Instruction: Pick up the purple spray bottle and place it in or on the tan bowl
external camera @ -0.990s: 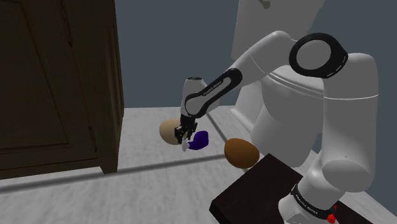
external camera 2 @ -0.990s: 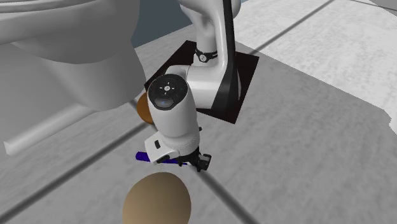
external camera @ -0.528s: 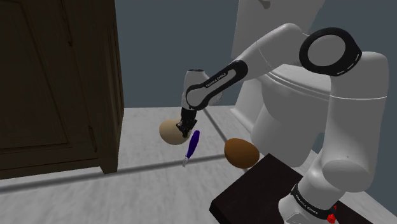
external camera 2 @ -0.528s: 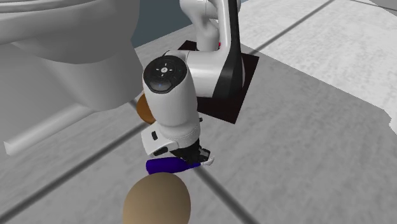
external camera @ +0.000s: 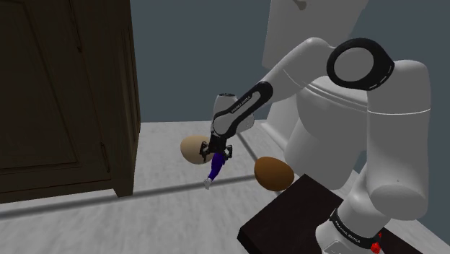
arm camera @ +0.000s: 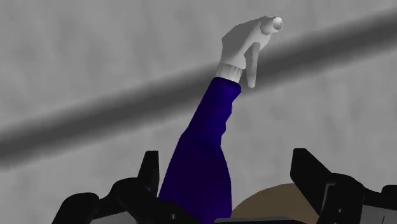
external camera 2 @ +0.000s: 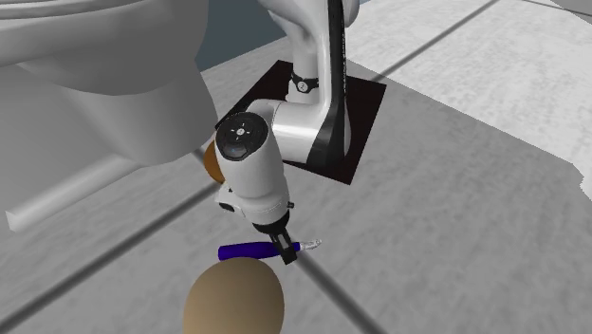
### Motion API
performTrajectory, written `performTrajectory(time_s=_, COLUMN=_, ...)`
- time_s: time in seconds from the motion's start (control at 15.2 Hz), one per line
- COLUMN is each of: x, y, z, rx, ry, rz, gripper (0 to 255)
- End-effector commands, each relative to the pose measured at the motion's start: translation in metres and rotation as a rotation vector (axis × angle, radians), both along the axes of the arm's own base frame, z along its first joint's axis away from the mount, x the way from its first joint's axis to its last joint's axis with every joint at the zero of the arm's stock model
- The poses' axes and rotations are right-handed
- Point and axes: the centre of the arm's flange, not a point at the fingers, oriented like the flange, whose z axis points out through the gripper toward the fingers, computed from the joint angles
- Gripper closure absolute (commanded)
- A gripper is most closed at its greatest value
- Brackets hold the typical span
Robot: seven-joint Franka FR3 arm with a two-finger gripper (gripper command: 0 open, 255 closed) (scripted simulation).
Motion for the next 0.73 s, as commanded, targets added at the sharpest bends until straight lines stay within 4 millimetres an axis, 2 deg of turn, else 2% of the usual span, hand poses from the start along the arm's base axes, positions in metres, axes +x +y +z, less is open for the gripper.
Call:
performTrajectory(time_s=0.0, x=-0.012, y=-0.006, z=-0.019, rx=-0.010, ry=0.022, rz=-0.306, gripper=0)
performTrajectory(time_s=0.46, x=-0.013, y=-0.003, z=-0.056, rx=-0.010, ry=0.022, rz=-0.306, gripper=0)
performTrajectory(time_s=0.66, x=-0.014, y=-0.003, z=-0.059, rx=-0.010, ry=0.022, rz=-0.306, gripper=0)
